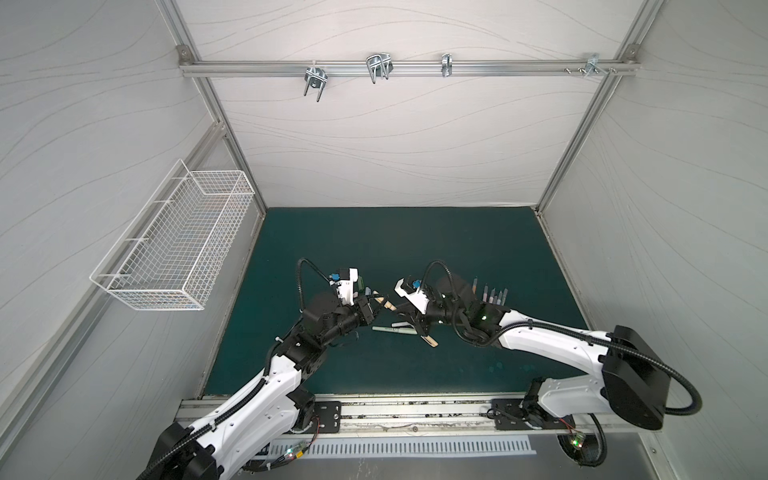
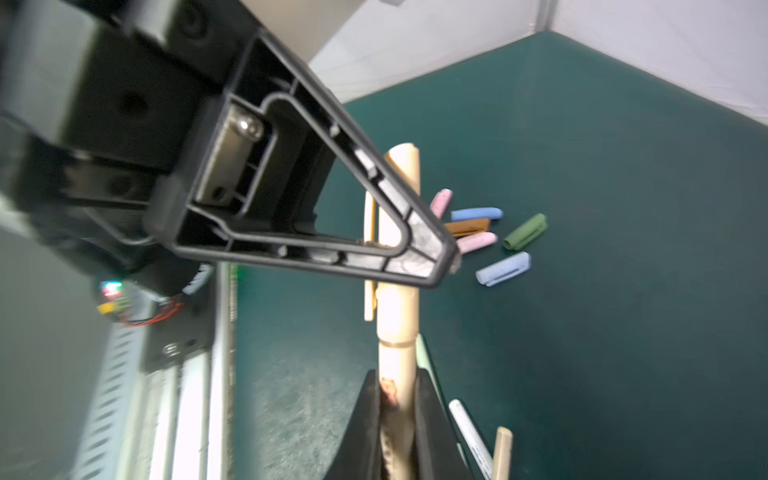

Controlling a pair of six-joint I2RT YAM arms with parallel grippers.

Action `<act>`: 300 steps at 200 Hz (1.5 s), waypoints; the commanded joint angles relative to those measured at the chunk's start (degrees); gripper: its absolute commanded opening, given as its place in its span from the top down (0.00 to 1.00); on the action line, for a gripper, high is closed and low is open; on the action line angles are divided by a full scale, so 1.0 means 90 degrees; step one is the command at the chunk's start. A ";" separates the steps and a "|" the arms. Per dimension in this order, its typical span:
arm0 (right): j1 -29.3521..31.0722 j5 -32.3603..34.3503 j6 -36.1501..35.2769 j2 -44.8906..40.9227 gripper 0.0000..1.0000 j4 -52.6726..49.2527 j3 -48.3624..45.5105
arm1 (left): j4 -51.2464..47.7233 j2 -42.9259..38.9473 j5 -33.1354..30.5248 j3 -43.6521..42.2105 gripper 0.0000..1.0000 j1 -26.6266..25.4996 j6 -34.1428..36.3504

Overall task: Open the pen caps
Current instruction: 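Pull the pen body with right away from the cap held by left, then carry the uncapped pen with right while left carries the cap away, then drop the beige cap on the cap pile with left while right lays the pen down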

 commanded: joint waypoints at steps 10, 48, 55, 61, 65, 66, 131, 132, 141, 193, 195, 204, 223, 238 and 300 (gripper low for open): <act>-0.0733 -0.3424 0.0205 0.0391 1.00 -0.1251 -0.0254 | 0.0315 -0.0030 -0.1866 0.0006 1.00 0.0648 0.0193; -0.0744 -0.2803 0.0188 0.0292 1.00 -0.1358 -0.0263 | 0.0317 -0.0013 -0.1846 -0.0003 1.00 0.0697 0.0169; -0.0730 -0.2612 0.0206 0.0197 1.00 -0.1311 -0.0305 | 0.0319 -0.0013 -0.1838 -0.0003 1.00 0.0712 0.0168; -0.0726 -0.2480 0.0247 0.0102 1.00 -0.1258 -0.0356 | 0.0335 -0.0013 -0.1828 -0.0003 1.00 0.0709 0.0166; -0.0727 -0.2387 0.0266 0.0058 1.00 -0.1236 -0.0384 | 0.0329 0.0000 -0.1826 -0.0003 1.00 0.0707 0.0175; -0.0726 -0.2371 0.0266 0.0040 1.00 -0.1228 -0.0389 | 0.0331 -0.0002 -0.1826 -0.0003 1.00 0.0707 0.0179; -0.0738 -0.0069 0.0593 -0.0837 1.00 -0.0985 -0.0781 | -0.0767 0.0373 -0.2442 0.0457 1.00 0.0710 0.0520; -0.0737 -0.0007 0.0605 -0.0847 1.00 -0.0985 -0.0787 | -0.0808 0.0405 -0.2457 0.0481 1.00 0.0709 0.0528; -0.0740 0.0602 0.0706 -0.0945 1.00 -0.1018 -0.0816 | -0.1102 0.0651 -0.2570 0.0652 1.00 0.0708 0.0550; -0.0785 0.3499 0.1313 -0.1115 1.00 -0.1289 -0.0881 | -0.1777 0.1998 -0.2905 0.1314 1.00 0.0717 0.0847; -0.0792 0.3561 0.1326 -0.1107 1.00 -0.1300 -0.0881 | -0.1791 0.2033 -0.2926 0.1327 1.00 0.0717 0.0852; -0.0813 0.3790 0.1393 -0.1028 1.00 -0.1375 -0.0838 | -0.1824 0.2180 -0.3020 0.1370 1.00 0.0739 0.0885; -0.0885 0.4161 0.1532 -0.0793 1.00 -0.1543 -0.0719 | -0.1861 0.2444 -0.3130 0.1430 1.00 0.0874 0.0941; -0.0962 0.4336 0.1644 -0.0599 1.00 -0.1689 -0.0638 | -0.1864 0.2590 -0.3220 0.1433 1.00 0.1032 0.0979; -0.1743 0.4100 0.2299 -0.0531 1.00 -0.1796 -0.0765 | -0.1629 0.3250 -0.3334 0.1425 1.00 0.1635 0.0981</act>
